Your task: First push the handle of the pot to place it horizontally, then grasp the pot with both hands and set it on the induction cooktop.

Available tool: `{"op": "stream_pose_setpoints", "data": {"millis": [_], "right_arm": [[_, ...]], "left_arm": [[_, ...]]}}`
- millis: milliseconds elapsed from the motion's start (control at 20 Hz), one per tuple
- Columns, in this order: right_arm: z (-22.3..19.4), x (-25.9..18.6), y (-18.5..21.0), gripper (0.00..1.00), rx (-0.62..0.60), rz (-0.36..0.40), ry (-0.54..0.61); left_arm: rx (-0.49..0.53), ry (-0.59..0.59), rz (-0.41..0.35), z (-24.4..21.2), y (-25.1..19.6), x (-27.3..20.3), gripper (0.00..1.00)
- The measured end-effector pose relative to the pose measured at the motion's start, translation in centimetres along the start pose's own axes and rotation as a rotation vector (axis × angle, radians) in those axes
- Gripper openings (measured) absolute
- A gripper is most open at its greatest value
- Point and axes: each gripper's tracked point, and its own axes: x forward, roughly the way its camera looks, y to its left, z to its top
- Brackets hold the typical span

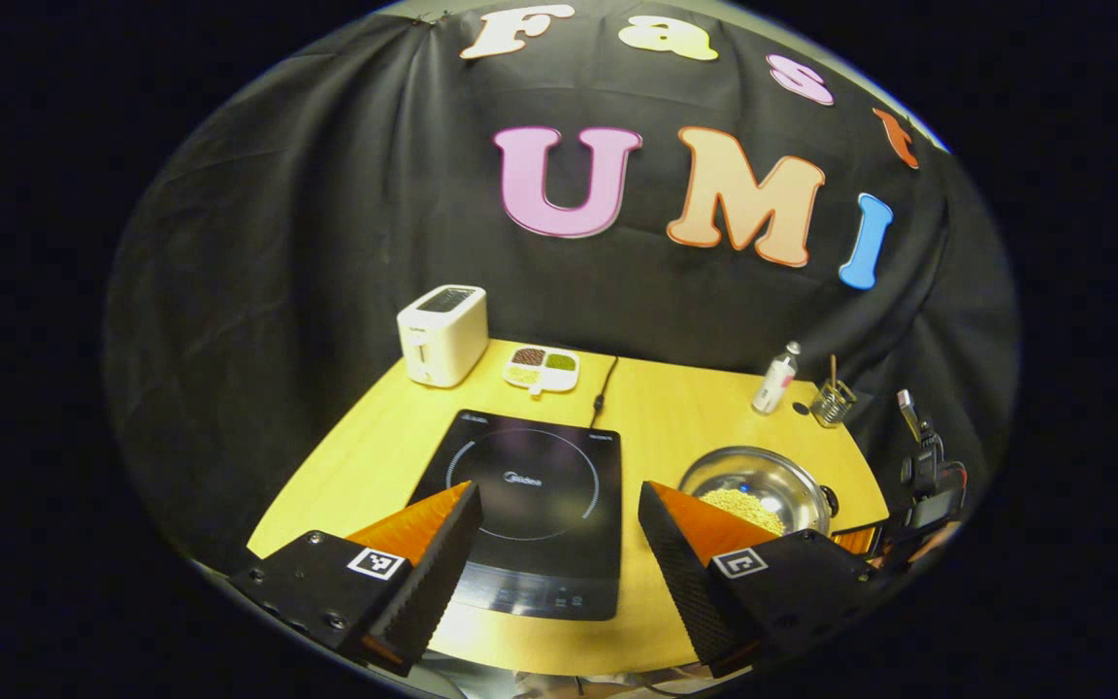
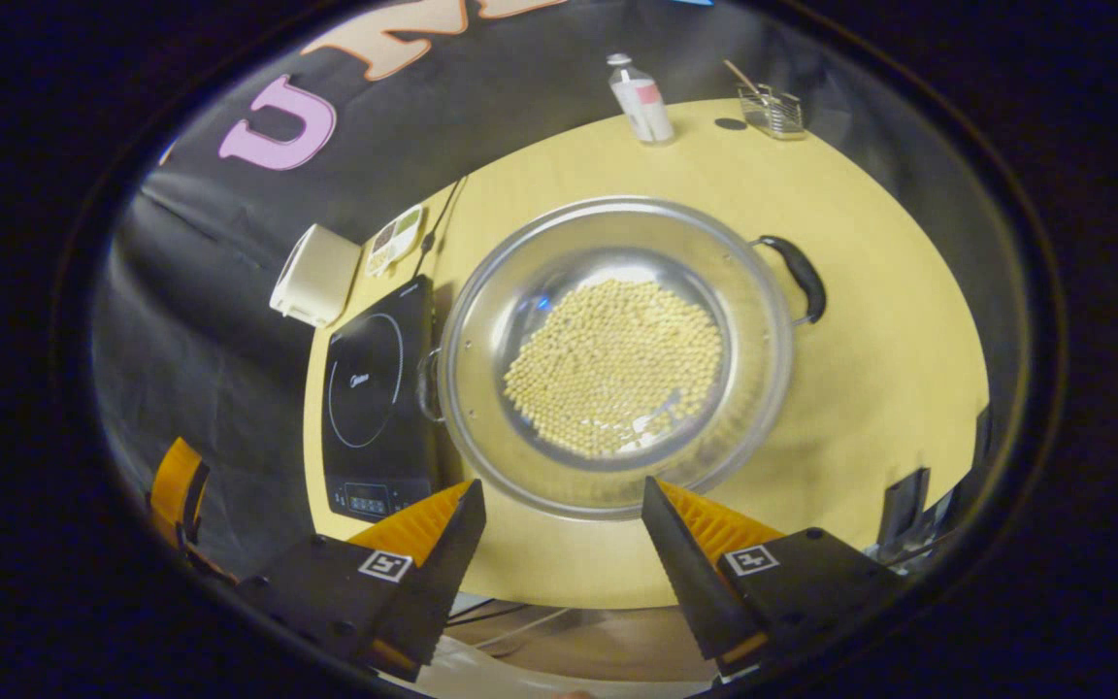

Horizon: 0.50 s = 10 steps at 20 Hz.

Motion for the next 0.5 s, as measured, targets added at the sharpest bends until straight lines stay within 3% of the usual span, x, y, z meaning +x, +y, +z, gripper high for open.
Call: {"op": "stream_pose_setpoints", "data": {"millis": [250,500], "right_arm": [[4.3,-1.4,-5.0,0.92,0.036,-0.007,-0.011],[7.8,-1.4,-9.2,0.94,0.081,0.005,0.019]], "left_arm": [[-0.066,0.139,-0.113,-3.0,-5.2,2.8,0.96],[-0.131,0.288,-0.151,-6.0,-7.7,6.5,0.96]]}}
